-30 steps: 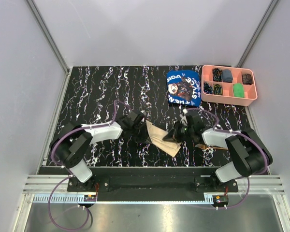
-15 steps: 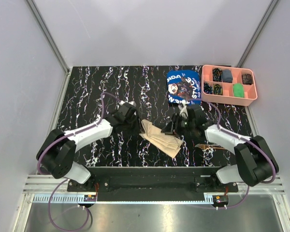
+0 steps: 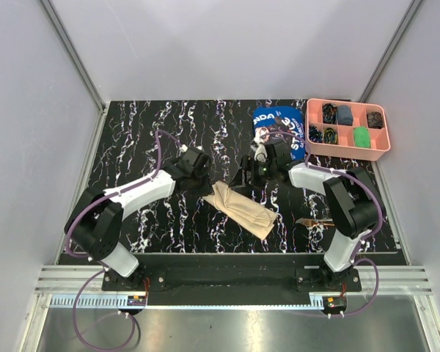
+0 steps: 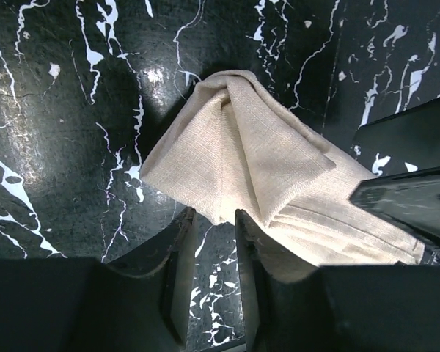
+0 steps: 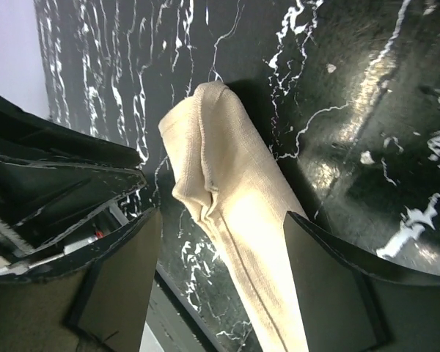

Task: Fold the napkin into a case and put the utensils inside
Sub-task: Pick up the top corner of the smaller rectangle folded napkin from the center of the board, then grasp the top corner of the smaller rectangle folded napkin from the folded napkin.

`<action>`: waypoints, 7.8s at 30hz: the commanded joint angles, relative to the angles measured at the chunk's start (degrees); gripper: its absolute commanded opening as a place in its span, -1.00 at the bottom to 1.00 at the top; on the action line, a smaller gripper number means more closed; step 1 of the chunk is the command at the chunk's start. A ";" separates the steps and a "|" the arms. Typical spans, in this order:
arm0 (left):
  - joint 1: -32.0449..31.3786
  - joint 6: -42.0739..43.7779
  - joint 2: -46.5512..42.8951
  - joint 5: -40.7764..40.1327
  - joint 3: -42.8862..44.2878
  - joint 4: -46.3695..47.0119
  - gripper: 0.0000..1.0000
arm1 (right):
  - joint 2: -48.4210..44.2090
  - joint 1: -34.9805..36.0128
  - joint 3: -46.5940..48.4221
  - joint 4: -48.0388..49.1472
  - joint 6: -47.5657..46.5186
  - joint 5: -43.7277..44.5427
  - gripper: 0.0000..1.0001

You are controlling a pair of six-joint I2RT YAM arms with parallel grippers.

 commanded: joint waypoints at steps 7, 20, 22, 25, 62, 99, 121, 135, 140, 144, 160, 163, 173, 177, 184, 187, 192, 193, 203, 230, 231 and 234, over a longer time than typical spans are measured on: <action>0.13 -0.18 2.20 -1.17 3.61 0.28 -0.46 | 3.99 2.52 3.86 2.89 -3.43 -4.46 0.44; -1.01 0.88 3.60 -3.53 5.54 -0.51 -0.37 | 6.63 3.31 5.27 5.26 -2.64 -4.73 -0.21; -2.06 1.23 4.57 -5.03 7.29 -1.39 -0.32 | 6.72 3.31 5.45 5.35 -2.38 -5.16 -0.41; -3.29 1.93 7.55 -7.06 11.15 -4.55 -0.30 | 6.19 3.31 5.36 5.61 -1.67 -5.43 -0.78; -9.36 1.84 16.97 -22.71 20.22 -13.79 -1.00 | 6.63 3.31 4.22 7.63 0.88 -5.61 -1.00; -9.89 -4.31 6.42 -19.63 5.72 1.24 -1.00 | 17.45 5.34 8.26 12.73 13.27 -13.69 -0.77; -9.89 -4.75 2.55 -19.28 3.88 2.82 -1.00 | 16.82 4.19 8.52 11.32 10.10 -14.92 -1.00; -6.64 -9.58 4.22 -11.81 -1.66 8.10 -1.00 | 20.35 4.90 13.18 10.83 12.76 -19.75 -0.64; -6.46 -9.58 2.29 -13.04 -3.24 7.75 -1.00 | 15.61 1.91 9.93 9.22 10.73 -20.02 -0.34; -6.29 -9.41 1.85 -13.21 -3.16 7.40 -1.00 | 14.98 1.64 9.49 7.37 9.66 -19.84 -0.25; -6.29 -9.14 0.44 -13.74 -2.89 7.04 -1.00 | 19.63 2.52 12.83 9.21 9.84 -20.46 -0.05; -6.38 -9.23 0.44 -13.65 -2.72 7.13 -1.00 | 20.43 3.13 13.18 10.18 10.28 -20.55 -0.04; -6.29 -9.23 -1.75 -15.41 -3.33 7.30 -1.00 | 20.96 3.40 13.80 10.45 10.37 -19.84 -0.90; -6.38 -9.76 -5.70 -17.87 -5.96 12.48 -1.00 | 20.52 3.66 13.18 10.54 10.72 -20.63 -1.00; -6.29 -9.66 -3.78 -15.33 -6.41 15.65 -1.00 | 22.18 6.47 15.81 10.62 13.09 -22.39 -1.00; -6.20 -9.93 -3.78 -15.93 -7.29 15.31 -1.00 | 25.26 8.05 18.01 10.36 15.46 -23.36 -1.00; -5.32 -10.02 -5.45 -16.12 -9.83 15.57 -1.00 | 26.75 8.58 16.88 17.97 21.15 -28.44 -0.99; -5.24 -10.02 -5.53 -16.11 -10.01 15.74 -1.00 | 27.10 8.84 16.87 18.53 21.96 -29.33 -0.97; -6.20 -10.72 -9.14 -18.04 -8.53 5.57 -0.72 | 23.77 6.65 17.66 7.83 13.28 -25.64 -1.00; -7.52 -10.73 -2.45 -22.35 -2.63 -6.15 -1.00 | 24.03 10.16 19.94 2.81 10.11 -24.06 -1.00; -7.52 -10.81 -3.24 -22.53 -3.07 -5.88 -1.00 | 24.03 10.51 20.30 2.19 10.02 -23.89 -1.00; -7.52 -10.73 -4.74 -22.80 -4.65 -3.43 -1.00 | 24.56 12.00 22.40 -1.66 9.40 -23.18 -1.00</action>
